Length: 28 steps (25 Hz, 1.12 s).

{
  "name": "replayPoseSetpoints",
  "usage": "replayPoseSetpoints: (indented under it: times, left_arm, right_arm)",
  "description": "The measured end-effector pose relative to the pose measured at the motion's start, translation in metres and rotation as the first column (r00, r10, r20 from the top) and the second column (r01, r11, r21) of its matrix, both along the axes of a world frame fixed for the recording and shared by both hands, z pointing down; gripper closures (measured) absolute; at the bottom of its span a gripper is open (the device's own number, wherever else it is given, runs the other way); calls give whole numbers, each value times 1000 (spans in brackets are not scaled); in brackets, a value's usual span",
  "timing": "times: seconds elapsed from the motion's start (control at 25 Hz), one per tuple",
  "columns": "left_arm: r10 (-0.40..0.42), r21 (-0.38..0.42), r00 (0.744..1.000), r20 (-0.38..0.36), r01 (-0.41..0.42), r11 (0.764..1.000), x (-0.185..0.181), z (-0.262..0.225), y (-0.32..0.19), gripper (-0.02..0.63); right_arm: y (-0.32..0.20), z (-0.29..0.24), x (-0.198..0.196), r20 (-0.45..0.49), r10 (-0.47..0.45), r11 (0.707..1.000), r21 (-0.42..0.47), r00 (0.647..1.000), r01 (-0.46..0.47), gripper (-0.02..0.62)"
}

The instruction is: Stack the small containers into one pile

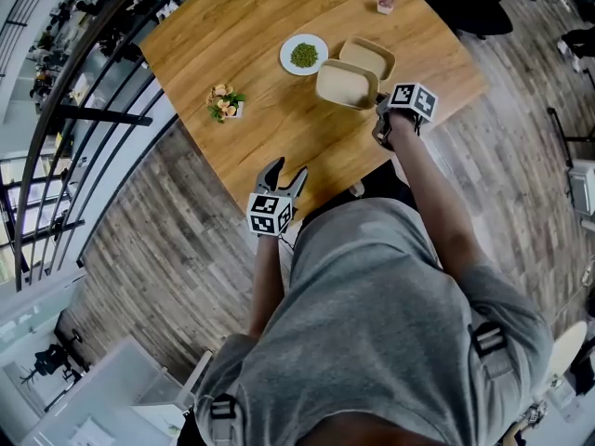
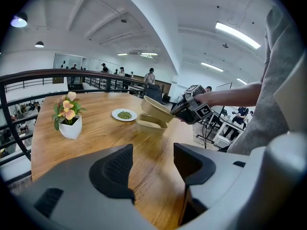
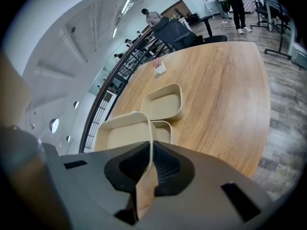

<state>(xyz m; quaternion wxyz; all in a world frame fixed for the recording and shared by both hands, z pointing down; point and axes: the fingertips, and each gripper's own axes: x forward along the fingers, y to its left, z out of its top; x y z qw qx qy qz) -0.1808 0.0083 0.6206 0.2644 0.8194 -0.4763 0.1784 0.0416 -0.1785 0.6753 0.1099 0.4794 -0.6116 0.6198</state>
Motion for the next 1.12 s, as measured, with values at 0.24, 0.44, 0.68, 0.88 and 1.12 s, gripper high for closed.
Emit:
replayPoseSetpoints:
  times: [0.24, 0.44, 0.68, 0.88, 1.12]
  left_arm:
    - [0, 5, 1000, 0, 0, 1000, 1, -1, -5, 336]
    - [-4, 7, 1000, -3, 4, 1000, 1, -2, -6, 336]
    - [-11, -2, 1000, -3, 11, 1000, 0, 0, -4, 336]
    - [-12, -7, 1000, -4, 12, 1000, -1, 0, -7, 336]
    - [-2, -9, 1000, -4, 2, 1000, 2, 2, -10, 336]
  right_arm:
    - [-2, 14, 2, -1, 107, 993, -48, 994, -107, 569]
    - [-2, 22, 0, -10, 147, 986, -74, 989, -147, 567]
    - [-2, 29, -2, -12, 156, 983, -92, 988, -156, 563]
    - [0, 34, 0, -28, 180, 977, -108, 983, -182, 561]
    - [0, 39, 2, -48, 187, 975, -114, 981, -192, 555]
